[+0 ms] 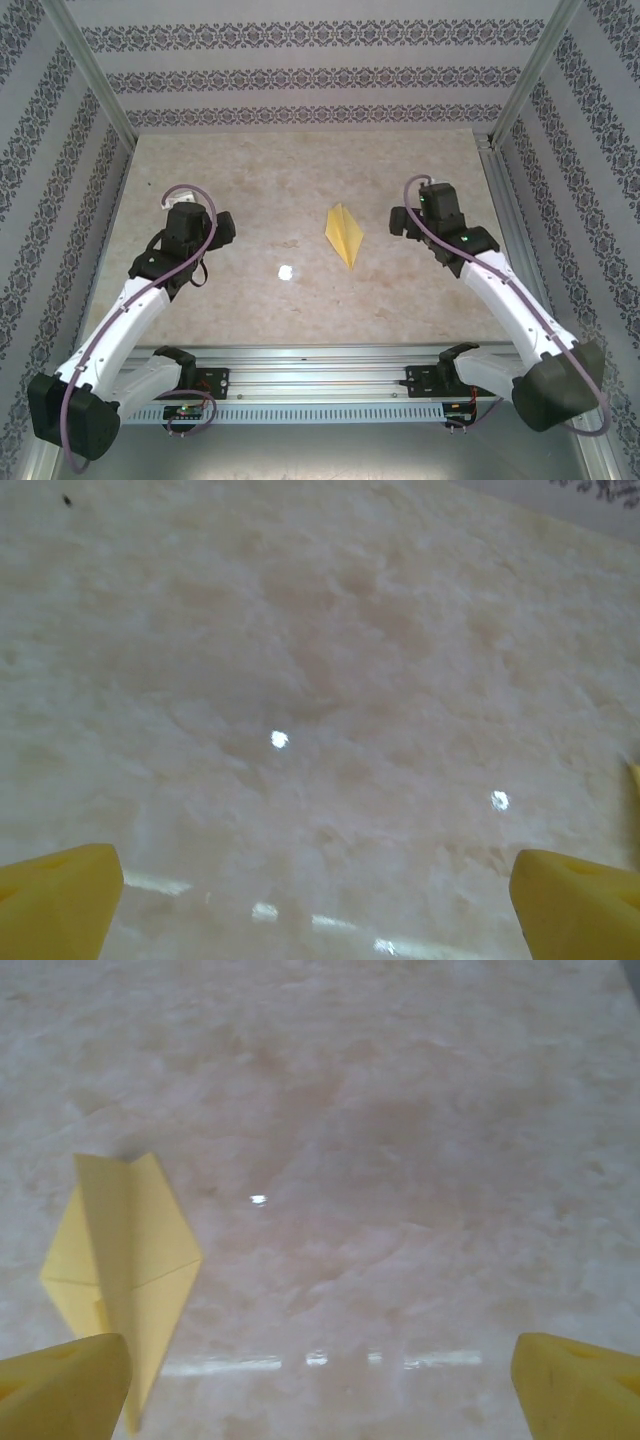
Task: Fold a paper plane with a square sheet of paper (fold left side to right side)
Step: Reset both arms
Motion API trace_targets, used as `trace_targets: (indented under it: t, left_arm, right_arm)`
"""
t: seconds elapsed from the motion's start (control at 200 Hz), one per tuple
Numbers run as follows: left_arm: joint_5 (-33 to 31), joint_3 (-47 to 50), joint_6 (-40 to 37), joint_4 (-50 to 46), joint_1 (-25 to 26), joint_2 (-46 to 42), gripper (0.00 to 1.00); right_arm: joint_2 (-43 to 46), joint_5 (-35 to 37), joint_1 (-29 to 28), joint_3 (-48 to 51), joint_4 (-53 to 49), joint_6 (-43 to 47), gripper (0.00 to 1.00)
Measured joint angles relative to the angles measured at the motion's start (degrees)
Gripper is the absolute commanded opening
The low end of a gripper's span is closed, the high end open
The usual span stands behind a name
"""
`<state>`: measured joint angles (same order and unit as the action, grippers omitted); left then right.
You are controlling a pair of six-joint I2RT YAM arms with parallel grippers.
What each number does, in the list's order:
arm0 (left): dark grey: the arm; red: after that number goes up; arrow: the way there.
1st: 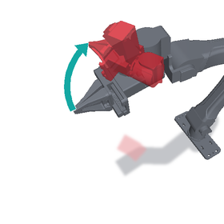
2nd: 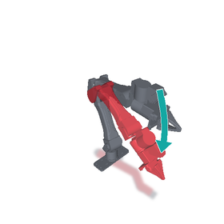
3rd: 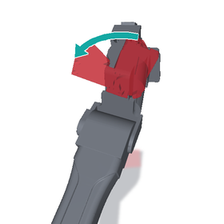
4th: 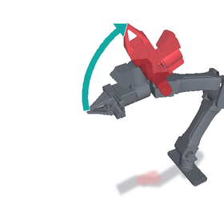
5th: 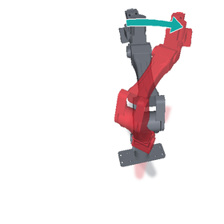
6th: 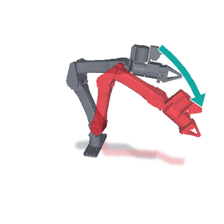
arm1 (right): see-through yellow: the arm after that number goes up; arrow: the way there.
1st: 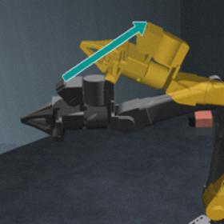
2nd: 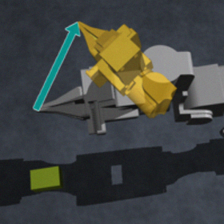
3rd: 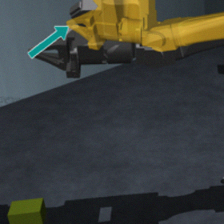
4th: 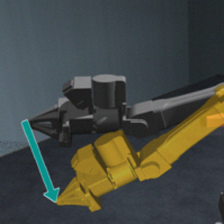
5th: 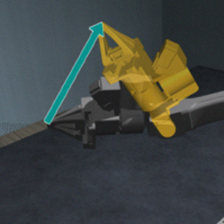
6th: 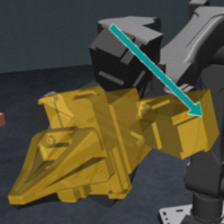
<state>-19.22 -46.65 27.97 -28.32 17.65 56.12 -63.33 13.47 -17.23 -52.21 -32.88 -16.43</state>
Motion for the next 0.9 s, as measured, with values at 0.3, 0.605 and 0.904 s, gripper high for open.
trace_targets:
  t: [0.3, 0.605, 0.904]
  left_arm:
    - [-13.18, 14.05, -16.59, 19.45, -0.55, -0.20, 1.00]
    - [-12.68, 24.92, -23.58, 37.62, -5.81, 4.68, 1.00]
    - [-3.04, 29.35, -26.88, 56.15, -9.94, 12.81, 1.00]
  right_arm:
    - [8.41, 1.33, 15.47, 26.43, 27.21, 2.86, 0.98]
    - [-5.64, 0.68, 17.77, 35.12, 61.92, 10.56, 0.98]
    - [-25.35, -4.59, 18.40, 36.96, 88.37, 13.40, 0.98]
